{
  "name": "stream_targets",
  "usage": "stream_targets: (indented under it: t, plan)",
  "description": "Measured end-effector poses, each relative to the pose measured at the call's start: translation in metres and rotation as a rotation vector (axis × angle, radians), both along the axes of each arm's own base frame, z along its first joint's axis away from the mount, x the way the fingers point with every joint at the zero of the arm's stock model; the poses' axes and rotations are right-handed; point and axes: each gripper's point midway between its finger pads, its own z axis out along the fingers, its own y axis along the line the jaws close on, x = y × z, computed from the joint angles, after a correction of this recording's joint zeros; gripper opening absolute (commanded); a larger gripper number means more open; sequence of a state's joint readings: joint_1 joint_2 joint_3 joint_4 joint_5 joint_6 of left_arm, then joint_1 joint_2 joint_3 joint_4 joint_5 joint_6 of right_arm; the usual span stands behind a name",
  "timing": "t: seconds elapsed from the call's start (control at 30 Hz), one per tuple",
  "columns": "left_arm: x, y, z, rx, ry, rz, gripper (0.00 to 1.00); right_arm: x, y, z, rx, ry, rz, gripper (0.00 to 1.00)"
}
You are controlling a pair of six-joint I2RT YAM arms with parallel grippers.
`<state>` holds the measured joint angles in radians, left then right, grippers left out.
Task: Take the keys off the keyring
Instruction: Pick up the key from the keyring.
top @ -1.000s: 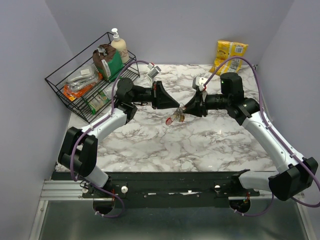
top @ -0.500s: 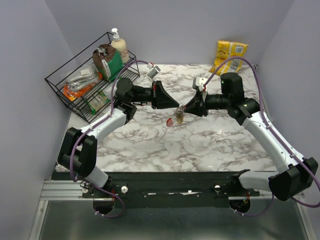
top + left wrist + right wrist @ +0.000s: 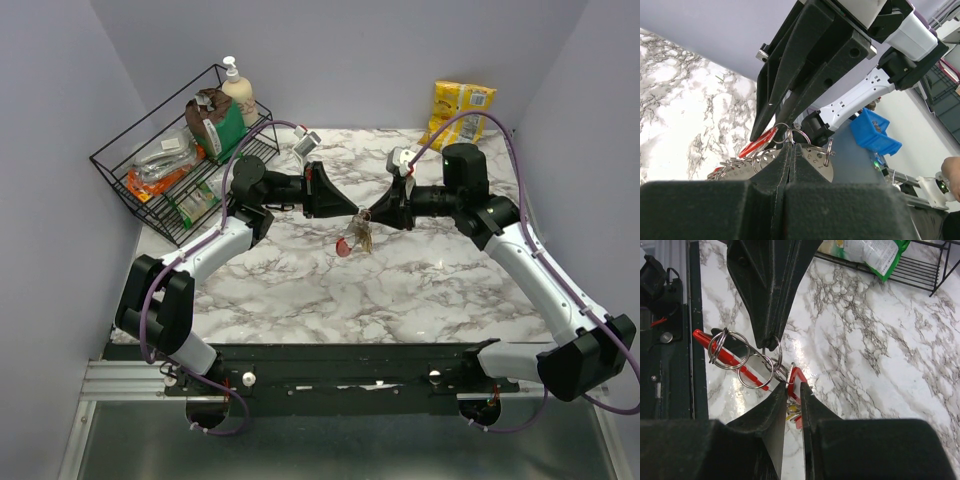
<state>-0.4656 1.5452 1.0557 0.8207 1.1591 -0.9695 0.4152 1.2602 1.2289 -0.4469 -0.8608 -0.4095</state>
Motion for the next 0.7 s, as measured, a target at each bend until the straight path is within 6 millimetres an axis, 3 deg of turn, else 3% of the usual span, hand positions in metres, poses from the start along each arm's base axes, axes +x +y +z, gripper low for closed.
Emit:
stream_targets:
  t: [0.4, 0.7]
  plan:
    - [-0.0002, 0.0000, -0.0019, 0.002, 0.005, 0.000, 0.00, 0.0048, 0.0018, 0.0047, 0.017, -0.007, -0.015, 0.22]
    - [-0.0002, -0.0001, -0.0018, 0.002, 0.005, 0.001, 0.00, 0.0055, 0.0065, -0.0022, 0.020, 0.026, 0.005, 0.27]
